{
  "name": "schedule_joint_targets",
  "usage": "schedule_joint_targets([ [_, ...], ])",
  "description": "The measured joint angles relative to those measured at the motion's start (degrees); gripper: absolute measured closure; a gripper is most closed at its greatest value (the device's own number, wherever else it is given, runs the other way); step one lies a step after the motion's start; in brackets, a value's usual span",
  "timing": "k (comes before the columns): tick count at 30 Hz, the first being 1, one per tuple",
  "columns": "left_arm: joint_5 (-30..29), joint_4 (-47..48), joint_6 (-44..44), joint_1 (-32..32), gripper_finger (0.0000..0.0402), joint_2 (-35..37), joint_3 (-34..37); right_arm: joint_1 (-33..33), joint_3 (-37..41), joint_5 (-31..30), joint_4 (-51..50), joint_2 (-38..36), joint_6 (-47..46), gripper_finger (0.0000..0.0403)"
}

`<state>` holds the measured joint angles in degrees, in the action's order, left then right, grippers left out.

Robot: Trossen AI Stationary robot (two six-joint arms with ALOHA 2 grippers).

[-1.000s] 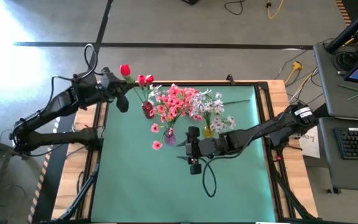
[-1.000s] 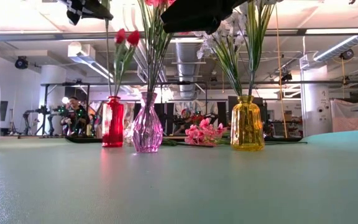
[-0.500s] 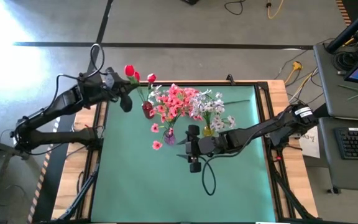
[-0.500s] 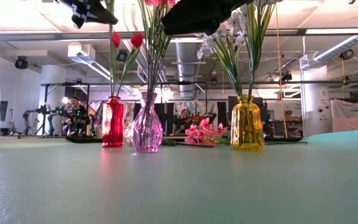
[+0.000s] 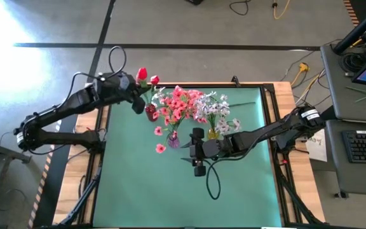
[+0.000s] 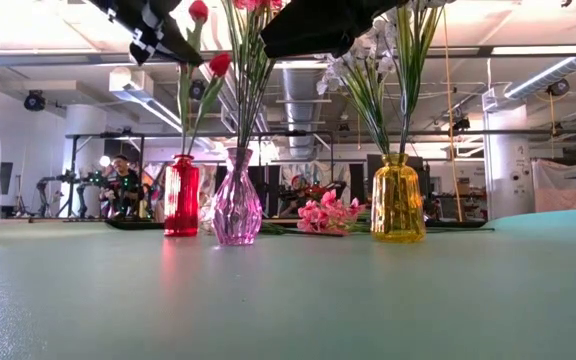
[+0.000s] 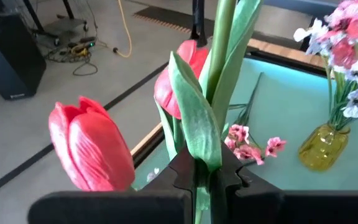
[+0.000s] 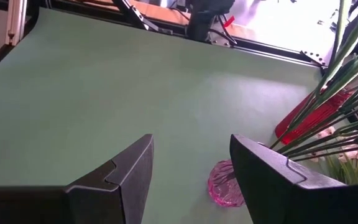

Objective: Sort flowers into vase by color
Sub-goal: Put the red flower into the red vase

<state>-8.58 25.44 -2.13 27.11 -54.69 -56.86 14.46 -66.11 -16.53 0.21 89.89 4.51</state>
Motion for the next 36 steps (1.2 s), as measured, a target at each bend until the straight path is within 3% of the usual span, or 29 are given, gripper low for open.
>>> schedule_joint_targets([
  [10, 0.0, 0.2, -0.5, 0.0, 0.0358, -0.4, 0.0, 0.0, 0.0, 0.0, -0.6, 0.0, 0.0, 0.0197],
  [21, 0.0, 5.8, -1.9, 0.0, 0.0221, 0.4, -0.4, 0.0, 0.0, 0.0, -1.0, -0.6, -2.1, 0.0197],
  [26, 0.0, 10.5, -1.9, 0.0, 0.0171, 1.4, -2.9, 0.3, 0.0, 3.3, -1.3, -2.3, -3.3, 0.0197],
  [36, 0.1, 19.0, -3.9, 0.0, 0.0153, 2.6, -8.2, 0.3, 0.0, 9.5, -2.0, -8.5, -8.1, 0.0197],
])
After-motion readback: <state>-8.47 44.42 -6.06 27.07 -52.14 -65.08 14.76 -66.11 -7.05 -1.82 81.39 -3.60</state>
